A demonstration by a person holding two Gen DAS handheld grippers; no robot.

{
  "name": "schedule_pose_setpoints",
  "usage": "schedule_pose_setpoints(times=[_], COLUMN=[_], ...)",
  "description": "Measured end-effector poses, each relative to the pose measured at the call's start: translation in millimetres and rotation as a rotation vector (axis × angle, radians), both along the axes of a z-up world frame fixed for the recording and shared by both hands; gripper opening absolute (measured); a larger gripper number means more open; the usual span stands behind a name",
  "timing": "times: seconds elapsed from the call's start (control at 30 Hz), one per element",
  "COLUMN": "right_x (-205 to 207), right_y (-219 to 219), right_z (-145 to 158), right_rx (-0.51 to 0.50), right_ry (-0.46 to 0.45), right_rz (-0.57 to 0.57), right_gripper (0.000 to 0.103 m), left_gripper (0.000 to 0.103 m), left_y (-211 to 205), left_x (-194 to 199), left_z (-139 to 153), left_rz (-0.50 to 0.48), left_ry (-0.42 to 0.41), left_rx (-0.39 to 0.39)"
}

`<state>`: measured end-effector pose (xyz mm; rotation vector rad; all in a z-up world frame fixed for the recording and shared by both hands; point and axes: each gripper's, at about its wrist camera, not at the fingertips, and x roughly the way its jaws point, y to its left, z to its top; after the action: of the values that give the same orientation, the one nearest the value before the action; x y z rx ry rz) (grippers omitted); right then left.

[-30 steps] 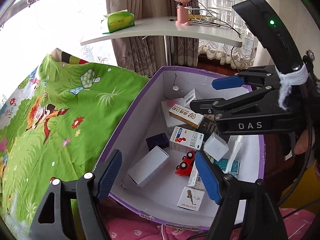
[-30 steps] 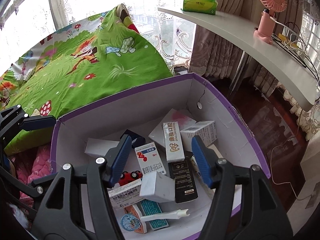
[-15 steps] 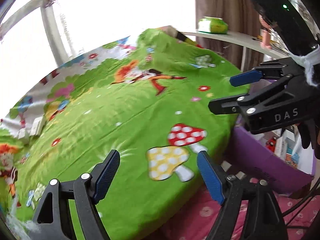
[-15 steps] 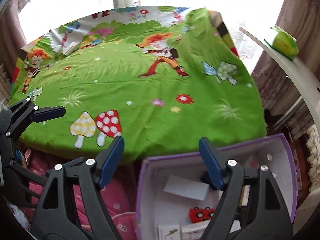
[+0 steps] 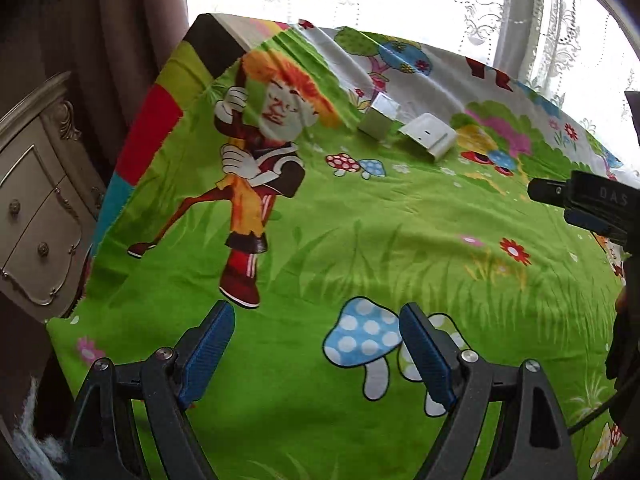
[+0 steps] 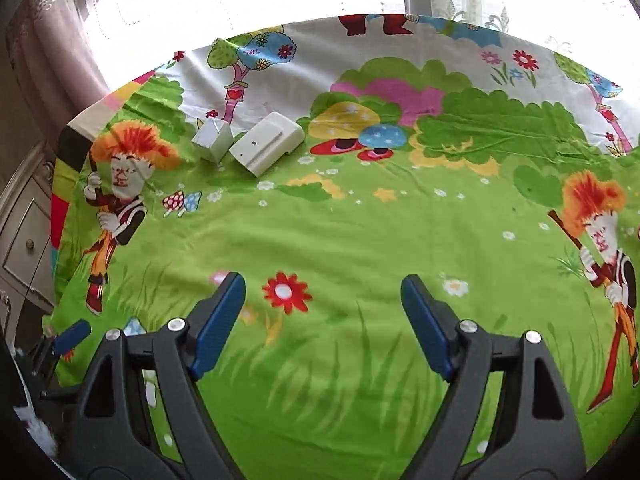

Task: Organize rigid objects
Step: 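Move both open grippers back over the table toward the last items, then grasp the white plastic plate with the right gripper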

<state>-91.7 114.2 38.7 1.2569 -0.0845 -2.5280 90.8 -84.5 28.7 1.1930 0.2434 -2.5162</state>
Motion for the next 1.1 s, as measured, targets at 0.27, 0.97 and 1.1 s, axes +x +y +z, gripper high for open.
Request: schedule_pose_setpoints(times=[0.27, 0.97, 1.1], right_x=[-107.4, -112.7, -90.7], right_y=[-68.1, -128.2, -96.1], right_z=[-24.8, -39.1, -36.8], right_rx=[-0.065, 0.232, 0.198], right_ry=[-0.135, -0.046, -0.049], right_rz=[-0.169, 0.002, 0.085], right_gripper=[0.083, 0.022, 0.008], left_gripper=[0.085, 0.085, 0.087], left_y=[-10.0, -14.5, -12.3], left_x=[-2.1, 2.9, 1.7], left_z=[-7.1, -6.1, -6.4], left_rz=[0.011, -0.007, -0.015], left_ry=[-0.047, -0.038, -0.043], left_rx=[-0.014, 0.04, 0.033])
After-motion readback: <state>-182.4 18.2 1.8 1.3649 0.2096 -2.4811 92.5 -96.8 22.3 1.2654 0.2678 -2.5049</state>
